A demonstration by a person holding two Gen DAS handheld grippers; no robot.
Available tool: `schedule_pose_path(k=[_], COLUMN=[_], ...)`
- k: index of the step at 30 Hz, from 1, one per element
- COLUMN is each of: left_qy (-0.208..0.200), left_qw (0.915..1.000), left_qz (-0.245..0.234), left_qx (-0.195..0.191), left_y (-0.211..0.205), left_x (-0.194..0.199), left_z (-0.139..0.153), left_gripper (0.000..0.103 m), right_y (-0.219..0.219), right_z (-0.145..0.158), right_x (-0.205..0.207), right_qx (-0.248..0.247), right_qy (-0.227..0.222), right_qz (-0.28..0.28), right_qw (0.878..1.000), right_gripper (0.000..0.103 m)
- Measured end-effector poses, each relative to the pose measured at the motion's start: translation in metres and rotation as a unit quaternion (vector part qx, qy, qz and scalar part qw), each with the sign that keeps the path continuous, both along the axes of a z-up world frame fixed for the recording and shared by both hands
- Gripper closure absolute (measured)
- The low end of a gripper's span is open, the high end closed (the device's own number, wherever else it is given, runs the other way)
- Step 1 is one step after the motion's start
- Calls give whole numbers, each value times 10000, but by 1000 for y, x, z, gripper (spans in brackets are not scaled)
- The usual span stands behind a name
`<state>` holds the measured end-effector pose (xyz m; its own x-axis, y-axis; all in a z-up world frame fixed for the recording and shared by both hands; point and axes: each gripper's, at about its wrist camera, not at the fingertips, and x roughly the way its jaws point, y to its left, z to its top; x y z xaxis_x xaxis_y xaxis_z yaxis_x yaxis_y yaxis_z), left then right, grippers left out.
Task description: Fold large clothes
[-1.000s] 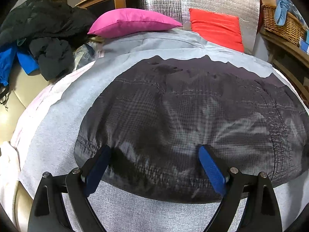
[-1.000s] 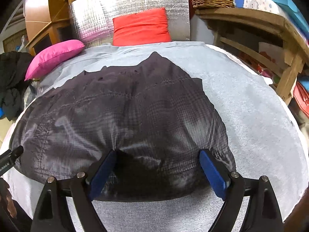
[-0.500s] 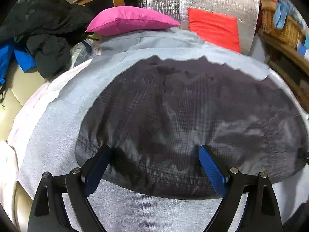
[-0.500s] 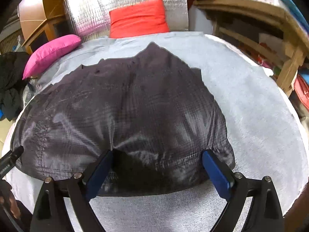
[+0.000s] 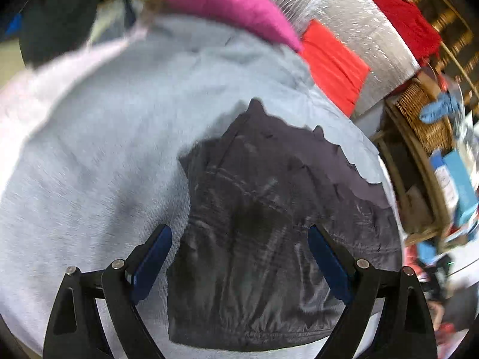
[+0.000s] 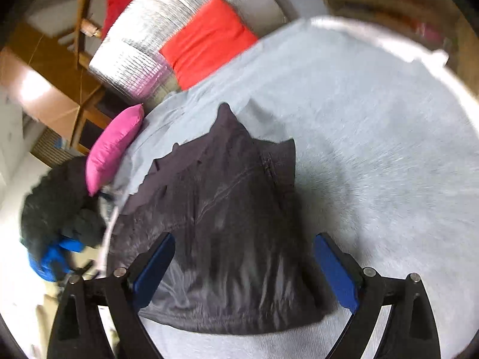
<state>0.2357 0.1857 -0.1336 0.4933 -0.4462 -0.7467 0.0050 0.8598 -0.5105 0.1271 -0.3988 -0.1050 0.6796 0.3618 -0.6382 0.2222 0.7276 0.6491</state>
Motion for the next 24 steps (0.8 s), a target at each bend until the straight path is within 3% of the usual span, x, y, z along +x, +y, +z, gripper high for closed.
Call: schedule_pose_path(k=[3, 7, 11, 15, 20, 24], left_qy=[202, 338, 562, 370, 806, 639], left_qw=[9986, 9943, 9954, 9959, 9914, 9927], left_qz=[-102, -392, -367, -194, -898, -983], left_qx=[-487, -930, -680, -803, -504, -281], left_y=[7, 5, 4, 14, -18, -34], left_x=[13, 26, 44, 49, 59, 61], left_z=[-9, -14, -24, -20, -43, -44], left_gripper=[11, 11, 11, 11, 11, 10], right_y=[-14, -15, -16, -16, -13, 7], right_z=[-14, -27, -38, -38, -37, -45], right_x=[21, 41, 53, 59, 67, 85], right_qx=[437, 623, 740, 791, 761, 608], right_qy=[122, 256, 393, 353, 387, 586], right_qz=[199, 443, 640, 723, 975, 1290], right_qw=[9988, 9967, 9944, 9936, 9916, 9881], right_gripper=[7, 7, 7, 7, 7, 7])
